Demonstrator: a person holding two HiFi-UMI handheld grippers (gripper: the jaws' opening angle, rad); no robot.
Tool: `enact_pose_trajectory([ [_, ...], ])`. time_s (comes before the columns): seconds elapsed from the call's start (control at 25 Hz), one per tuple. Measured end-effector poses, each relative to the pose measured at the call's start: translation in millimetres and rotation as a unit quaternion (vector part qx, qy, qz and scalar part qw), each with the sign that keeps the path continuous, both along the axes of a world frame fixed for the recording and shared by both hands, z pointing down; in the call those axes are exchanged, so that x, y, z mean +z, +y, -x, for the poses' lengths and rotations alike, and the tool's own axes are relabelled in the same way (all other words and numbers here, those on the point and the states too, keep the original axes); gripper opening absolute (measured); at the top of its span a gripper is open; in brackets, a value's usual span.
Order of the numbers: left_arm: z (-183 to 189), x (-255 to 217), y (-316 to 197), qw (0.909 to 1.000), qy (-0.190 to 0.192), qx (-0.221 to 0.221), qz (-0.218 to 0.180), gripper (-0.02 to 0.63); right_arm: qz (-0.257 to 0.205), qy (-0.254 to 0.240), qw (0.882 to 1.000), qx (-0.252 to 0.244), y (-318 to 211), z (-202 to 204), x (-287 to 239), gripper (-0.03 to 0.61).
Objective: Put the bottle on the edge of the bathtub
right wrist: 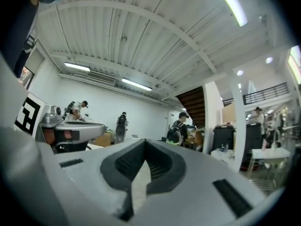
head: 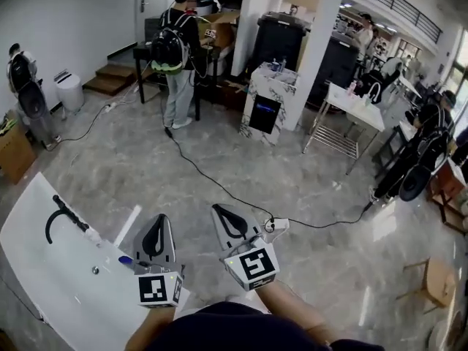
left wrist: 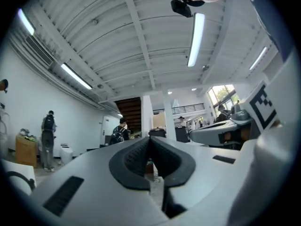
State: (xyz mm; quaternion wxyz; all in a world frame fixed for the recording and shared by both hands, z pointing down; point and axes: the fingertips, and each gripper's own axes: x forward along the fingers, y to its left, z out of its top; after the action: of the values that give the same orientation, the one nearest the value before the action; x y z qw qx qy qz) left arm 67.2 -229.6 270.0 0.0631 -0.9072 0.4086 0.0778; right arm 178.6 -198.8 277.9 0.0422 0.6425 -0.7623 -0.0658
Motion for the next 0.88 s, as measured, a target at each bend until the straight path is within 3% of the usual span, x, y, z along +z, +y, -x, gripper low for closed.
enact_pose_trajectory([
  [0.28, -103.7, 1.0, 42.0, 0.9906, -0.002, 0.137, -0.004, 0.003, -0.007, -0.001, 0.991, 0.132, 69.9, -88.5, -2.1, 0.002],
  [0.64, -212.3, 9.8, 116.2, 0.9609, -0.012, 0.277, -0.007, 0.003, -0.014, -0.015, 0.961, 0.277, 172.9, -184.2, 4.3, 0.002],
  [0.88, -263.1, 7.0, 173.1, 0.9403, -0.015, 0.340, -0.008, 0.003, -0.011, -0.027, 0.941, 0.338, 238.2, -226.6, 7.9, 0.002],
])
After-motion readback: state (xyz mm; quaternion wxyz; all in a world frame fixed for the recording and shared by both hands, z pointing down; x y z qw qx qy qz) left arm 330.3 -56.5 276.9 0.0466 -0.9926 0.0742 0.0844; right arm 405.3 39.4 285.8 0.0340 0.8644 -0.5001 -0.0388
